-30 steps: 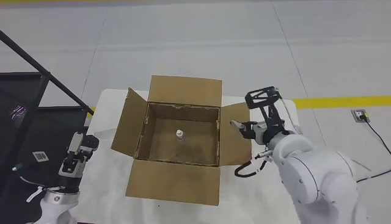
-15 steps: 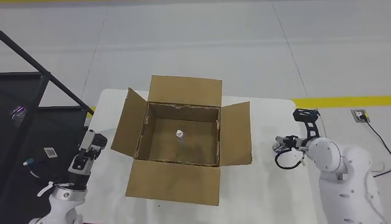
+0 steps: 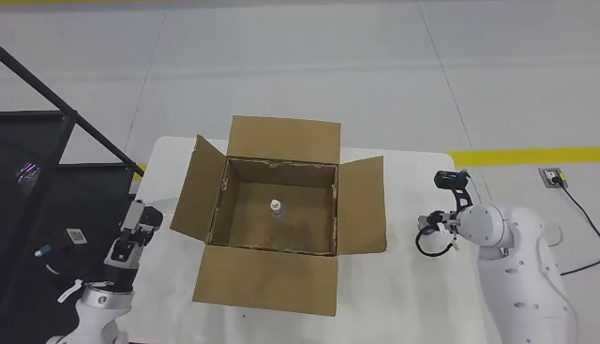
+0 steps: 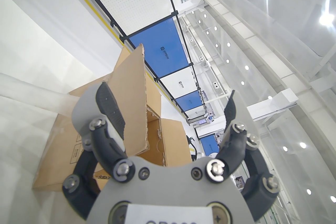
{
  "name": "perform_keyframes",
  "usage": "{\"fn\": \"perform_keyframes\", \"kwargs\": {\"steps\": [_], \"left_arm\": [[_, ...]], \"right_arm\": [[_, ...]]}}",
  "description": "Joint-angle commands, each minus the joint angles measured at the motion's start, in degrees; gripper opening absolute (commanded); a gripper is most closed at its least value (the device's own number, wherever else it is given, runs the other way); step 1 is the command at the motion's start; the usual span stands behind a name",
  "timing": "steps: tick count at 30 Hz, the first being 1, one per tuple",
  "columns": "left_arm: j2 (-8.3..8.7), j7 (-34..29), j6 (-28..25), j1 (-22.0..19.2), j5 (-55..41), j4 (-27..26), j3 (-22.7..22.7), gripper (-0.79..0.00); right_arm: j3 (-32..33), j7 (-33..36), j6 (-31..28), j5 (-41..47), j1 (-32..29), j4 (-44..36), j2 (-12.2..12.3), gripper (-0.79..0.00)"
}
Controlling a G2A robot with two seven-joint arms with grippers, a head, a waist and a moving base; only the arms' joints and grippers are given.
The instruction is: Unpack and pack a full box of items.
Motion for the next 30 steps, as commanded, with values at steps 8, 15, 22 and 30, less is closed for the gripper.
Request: {"fn": "perform_keyframes", "kwargs": {"steps": [8, 15, 22, 30], "left_arm": [[0.02, 0.6, -0.6, 0.7, -0.9, 0.4, -1.1, 0.000], [0.02, 0.5, -0.9, 1.1, -1.3, 0.5, -1.4, 0.000], [-0.05, 1.4, -2.0, 2.1, -2.8, 0.8, -2.3, 0.000], [-0.07, 1.6, -2.7, 2.9, -4.4, 1.2, -3.7, 0.000]], "right_arm": [[-1.1, -0.8, 1.5, 1.5, -1.4, -13.4, 0.2, -0.785], [-8.1, -2.8, 6.3, 0.6, -7.1, -43.0, -0.3, -0.785], [-26.8, -9.6, 7.4, -8.7, -4.5, -46.8, -1.6, -0.785], [-44.4, -0.4, 3.0, -8.9, 9.0, -24.8, -5.2, -0.785]]}}
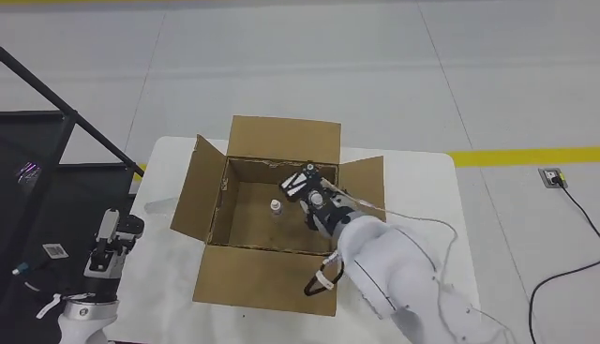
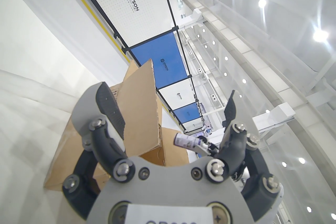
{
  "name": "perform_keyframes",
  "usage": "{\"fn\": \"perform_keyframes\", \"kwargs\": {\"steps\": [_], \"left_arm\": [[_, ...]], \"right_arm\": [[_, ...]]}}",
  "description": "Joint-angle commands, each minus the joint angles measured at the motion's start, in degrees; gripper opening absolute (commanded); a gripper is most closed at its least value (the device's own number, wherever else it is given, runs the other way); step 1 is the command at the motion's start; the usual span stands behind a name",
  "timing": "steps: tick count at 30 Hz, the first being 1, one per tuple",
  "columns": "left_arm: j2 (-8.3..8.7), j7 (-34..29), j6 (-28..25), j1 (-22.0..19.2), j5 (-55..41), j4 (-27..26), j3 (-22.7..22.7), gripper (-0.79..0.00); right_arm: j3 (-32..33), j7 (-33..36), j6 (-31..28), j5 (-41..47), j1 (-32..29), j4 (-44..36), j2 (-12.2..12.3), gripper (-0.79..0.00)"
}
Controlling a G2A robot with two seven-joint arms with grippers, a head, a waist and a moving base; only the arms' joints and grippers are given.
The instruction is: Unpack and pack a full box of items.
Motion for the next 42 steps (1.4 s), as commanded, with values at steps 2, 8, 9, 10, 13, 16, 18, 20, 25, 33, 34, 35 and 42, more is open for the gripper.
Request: {"fn": "perform_keyframes", "kwargs": {"steps": [2, 8, 9, 10, 13, 16, 18, 20, 25, 33, 34, 35, 42], "left_arm": [[0.03, -0.3, -0.1, 0.1, -0.5, 0.0, -0.5, 0.000], [0.09, -1.2, 0.1, -0.2, -0.2, -0.1, -0.6, 0.000], [0.10, -1.4, 0.2, -0.3, -0.2, -0.1, -0.5, 0.000], [0.11, -1.6, 0.3, -0.4, 0.0, -0.1, -0.4, 0.000], [0.15, -2.1, 0.5, -0.6, 0.4, -0.1, -0.3, 0.000], [0.18, -2.3, 0.7, -0.7, 0.7, -0.2, -0.3, 0.000], [0.18, -2.3, 0.5, -0.5, 0.7, -0.1, -0.3, 0.000], [0.16, -2.1, 0.3, -0.3, 0.6, -0.1, -0.5, 0.000], [0.08, -1.5, -0.7, 0.1, 0.2, -0.8, -0.5, 0.000], [0.24, -2.8, -1.8, -0.8, 2.9, -4.7, -0.5, 0.000], [0.28, -3.0, -1.7, -1.3, 4.1, -4.9, -0.2, 0.000], [0.31, -3.3, -1.5, -1.8, 5.1, -4.9, 0.3, 0.000], [0.48, -6.4, 1.9, -6.2, 9.8, -3.6, 5.6, 0.000]], "right_arm": [[-4.2, 1.6, 0.1, 1.9, 3.8, 9.9, -1.5, -0.785], [-7.3, -1.7, 2.1, 6.0, 8.7, 25.7, -4.4, -0.785], [-7.6, -2.5, 2.0, 7.2, 9.5, 28.1, -4.8, -0.785], [-8.1, -3.2, 2.1, 7.9, 10.4, 30.5, -5.3, -0.785], [-9.4, -4.8, 2.0, 10.8, 12.8, 36.6, -6.9, -0.785], [-10.6, -6.1, 1.9, 12.8, 14.7, 41.2, -8.4, -0.493], [-11.1, -6.8, 1.9, 13.9, 15.6, 43.5, -9.2, -0.403], [-11.3, -7.4, 1.8, 14.7, 16.3, 45.3, -9.9, -0.345], [-11.1, -8.4, 1.6, 15.6, 17.1, 47.5, -10.8, -0.166], [-3.8, -6.7, 2.0, 14.3, 12.7, 31.7, -8.6, 0.000], [-1.9, -5.8, 1.9, 13.6, 10.9, 27.1, -7.9, 0.000], [0.2, -4.8, 1.8, 13.0, 8.8, 22.3, -7.1, 0.000], [16.3, -1.5, 2.3, 12.0, -4.4, -4.0, -3.6, 0.000]]}}
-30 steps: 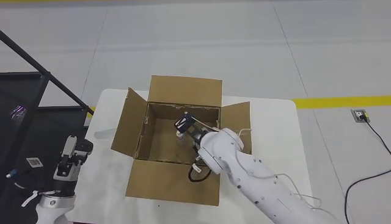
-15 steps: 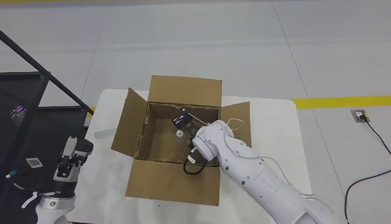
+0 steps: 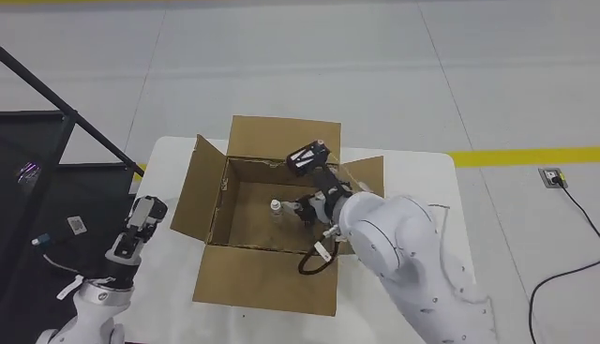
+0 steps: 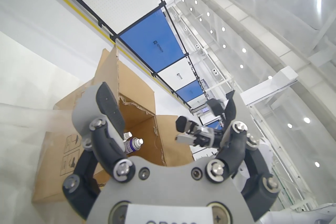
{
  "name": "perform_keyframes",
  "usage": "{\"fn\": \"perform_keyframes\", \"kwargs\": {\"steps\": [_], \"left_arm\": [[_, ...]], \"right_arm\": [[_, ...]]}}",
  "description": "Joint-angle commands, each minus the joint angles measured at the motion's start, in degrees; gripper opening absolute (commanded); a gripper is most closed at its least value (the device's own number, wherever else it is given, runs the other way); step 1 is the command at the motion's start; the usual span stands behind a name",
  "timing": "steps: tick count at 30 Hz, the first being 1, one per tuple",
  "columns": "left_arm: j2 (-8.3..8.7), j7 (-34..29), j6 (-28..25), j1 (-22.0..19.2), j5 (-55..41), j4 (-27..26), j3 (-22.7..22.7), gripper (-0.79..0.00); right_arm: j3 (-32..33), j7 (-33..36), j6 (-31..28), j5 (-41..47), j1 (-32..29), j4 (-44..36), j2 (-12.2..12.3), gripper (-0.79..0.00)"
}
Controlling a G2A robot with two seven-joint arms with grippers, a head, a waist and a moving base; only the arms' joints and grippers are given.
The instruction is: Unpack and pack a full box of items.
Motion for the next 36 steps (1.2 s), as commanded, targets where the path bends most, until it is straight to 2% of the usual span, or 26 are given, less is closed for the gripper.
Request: {"fn": "perform_keyframes", "kwargs": {"steps": [1, 4, 7, 11, 14, 20, 25, 30, 36], "left_arm": [[0.03, -1.0, 0.4, -1.0, 1.1, 0.2, 1.6, 0.000], [0.05, -1.8, 0.9, -2.1, 2.8, 0.4, 3.6, 0.000], [0.02, -1.9, 1.5, -2.8, 3.9, 0.8, 5.4, 0.000], [-0.16, 1.8, 0.4, -2.4, 4.9, -0.8, 6.1, 0.000], [-0.13, 4.2, 0.2, -1.3, 5.1, -2.1, 4.0, 0.000], [0.07, 6.5, 1.6, -0.7, 2.7, -0.7, -1.1, 0.000], [0.30, 5.7, 2.6, -1.0, 4.1, 1.6, -2.3, 0.000], [0.29, 4.8, 3.0, -2.7, 7.5, 3.7, 0.9, 0.000], [0.20, 3.1, 2.5, -3.8, 9.5, 3.7, 5.2, 0.000]], "right_arm": [[5.4, -0.2, 0.7, 1.1, -3.1, -5.6, 0.6, 0.000], [14.5, 0.5, -0.6, 7.9, -6.9, -9.5, 1.4, 0.000], [24.4, 1.0, -3.1, 15.0, -9.8, -9.4, 2.3, 0.000], [32.8, 2.8, -7.6, 24.4, -11.2, -4.0, 3.3, 0.000], [35.2, 4.0, -9.8, 28.2, -10.8, 1.8, 4.0, 0.000], [34.6, 6.6, -15.2, 34.5, -6.9, 13.9, 4.9, 0.000], [31.8, 8.9, -19.6, 39.3, -3.8, 20.1, 5.5, 0.000], [27.8, 10.3, -22.7, 44.6, -1.5, 21.7, 5.8, 0.000], [23.4, 10.5, -26.1, 49.8, -0.6, 18.4, 6.0, 0.000]]}}
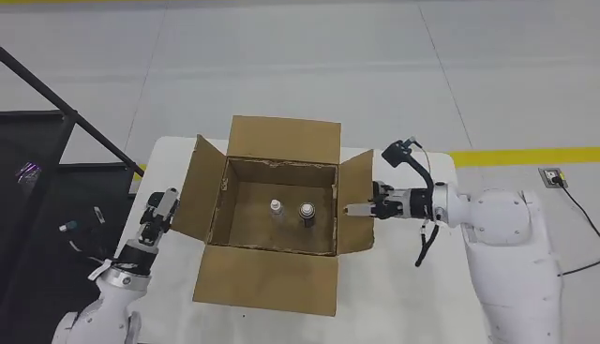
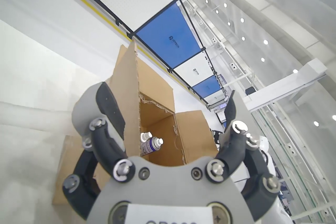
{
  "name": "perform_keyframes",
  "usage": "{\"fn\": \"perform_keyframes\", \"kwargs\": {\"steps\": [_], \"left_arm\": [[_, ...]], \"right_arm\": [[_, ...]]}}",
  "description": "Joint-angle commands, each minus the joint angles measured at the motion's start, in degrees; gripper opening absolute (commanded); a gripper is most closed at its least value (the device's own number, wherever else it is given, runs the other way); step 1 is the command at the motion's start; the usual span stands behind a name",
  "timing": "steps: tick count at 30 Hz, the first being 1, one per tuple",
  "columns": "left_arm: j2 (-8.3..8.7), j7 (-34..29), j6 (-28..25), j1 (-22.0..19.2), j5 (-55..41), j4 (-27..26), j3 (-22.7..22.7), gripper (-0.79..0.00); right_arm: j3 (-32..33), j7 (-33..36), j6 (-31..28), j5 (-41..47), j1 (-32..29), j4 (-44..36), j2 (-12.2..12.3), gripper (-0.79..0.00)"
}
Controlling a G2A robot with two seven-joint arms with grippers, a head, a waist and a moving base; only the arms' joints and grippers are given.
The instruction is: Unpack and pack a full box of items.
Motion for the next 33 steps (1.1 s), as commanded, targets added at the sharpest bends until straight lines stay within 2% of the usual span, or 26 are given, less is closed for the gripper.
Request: {"fn": "perform_keyframes", "kwargs": {"steps": [1, 5, 11, 16, 20, 26, 33], "left_arm": [[-0.04, -0.5, 0.1, -0.4, 0.7, 0.1, 1.5, 0.000], [-0.13, -1.6, 0.9, -1.5, 0.9, 1.3, 4.1, 0.000], [-0.27, -2.8, 2.0, -3.6, 1.4, 3.7, 7.5, 0.000], [-0.47, -2.4, 2.9, -5.3, 1.8, 6.6, 9.9, 0.000], [-0.57, -2.1, 3.5, -6.7, 3.6, 9.1, 11.6, 0.000], [-0.74, -1.2, 4.3, -8.7, 5.3, 12.1, 13.4, 0.000], [-0.77, -0.5, 4.3, -9.1, 6.0, 12.3, 14.0, 0.000]], "right_arm": [[-1.8, -0.1, -1.0, 2.3, 0.2, -0.7, 0.0, 0.000], [-6.2, -1.6, -1.4, 3.9, 2.1, 0.9, -0.1, 0.000], [-11.7, -11.8, -0.9, 2.5, 3.6, 6.2, -0.7, 0.000], [-16.3, -14.5, -1.6, 1.9, 5.8, 12.3, -1.2, 0.000], [-19.9, -17.0, -0.8, -1.9, 7.3, 15.6, -1.5, 0.000], [-22.6, -20.2, -1.6, -6.5, 7.7, 15.9, -1.5, 0.000], [-23.6, -21.9, -1.2, -9.6, 6.2, 12.4, -1.0, 0.000]]}}
